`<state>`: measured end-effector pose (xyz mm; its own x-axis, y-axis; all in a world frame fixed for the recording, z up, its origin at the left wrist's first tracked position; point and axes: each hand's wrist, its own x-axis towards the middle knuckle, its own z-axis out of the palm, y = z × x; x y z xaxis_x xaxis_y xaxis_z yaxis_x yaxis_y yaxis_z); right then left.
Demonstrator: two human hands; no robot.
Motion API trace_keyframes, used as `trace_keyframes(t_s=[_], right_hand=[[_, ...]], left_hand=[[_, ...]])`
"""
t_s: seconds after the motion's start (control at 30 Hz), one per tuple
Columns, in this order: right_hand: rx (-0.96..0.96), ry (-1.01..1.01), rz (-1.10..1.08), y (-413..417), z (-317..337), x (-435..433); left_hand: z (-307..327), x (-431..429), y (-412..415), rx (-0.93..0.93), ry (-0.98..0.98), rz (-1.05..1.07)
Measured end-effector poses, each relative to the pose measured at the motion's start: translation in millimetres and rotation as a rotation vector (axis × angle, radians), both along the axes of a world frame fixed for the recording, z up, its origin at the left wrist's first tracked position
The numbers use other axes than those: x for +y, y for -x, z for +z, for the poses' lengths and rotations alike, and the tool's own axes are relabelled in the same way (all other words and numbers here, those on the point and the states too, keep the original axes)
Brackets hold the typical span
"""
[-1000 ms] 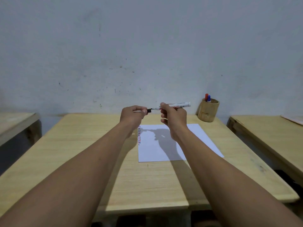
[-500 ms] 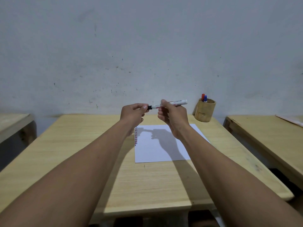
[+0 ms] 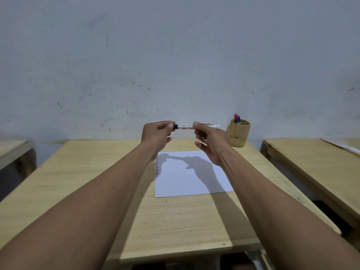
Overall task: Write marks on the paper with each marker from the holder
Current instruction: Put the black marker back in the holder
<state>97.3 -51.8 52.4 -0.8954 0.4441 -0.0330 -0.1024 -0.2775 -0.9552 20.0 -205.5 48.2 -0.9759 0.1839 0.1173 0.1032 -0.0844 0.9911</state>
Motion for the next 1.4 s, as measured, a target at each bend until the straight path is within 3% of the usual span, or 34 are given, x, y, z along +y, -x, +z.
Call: trace_keyframes(t_s=[0.23, 0.4, 0.5, 0.67, 0.87, 1.1, 1.4], right_hand=[[-0.123, -0.544, 0.123, -11.5, 7.2, 27.0], [-0.146, -0.821, 0.044, -15.0, 16.1, 60.8], [-0.145, -0.831, -0.073, -15.2, 24.3, 95.1], [-0.150, -0.879, -0.308, -2.2, 34.4, 158.7], [-0.107, -1.016, -0.510, 17.9, 50.7, 206.6], [-0.203, -1.070, -0.436, 46.2, 42.7, 241.2], [-0.319, -1.004, -0.259, 62.8, 16.8, 248.1]], left_hand=[[22.2, 20.0, 4.5, 0.149, 0.078, 0.031], [36.7, 66.1, -2.5, 0.212, 0.130, -0.053], [34.5, 93.7, -0.5, 0.190, 0.146, -0.070], [9.7, 139.5, 3.3, 0.248, 0.339, -0.110], [-24.1, 206.7, 18.2, 0.184, 0.497, -0.219], [-42.9, 265.6, 31.8, 0.242, 0.588, -0.251], [-48.0, 282.6, 23.7, 0.274, 0.495, -0.202]])
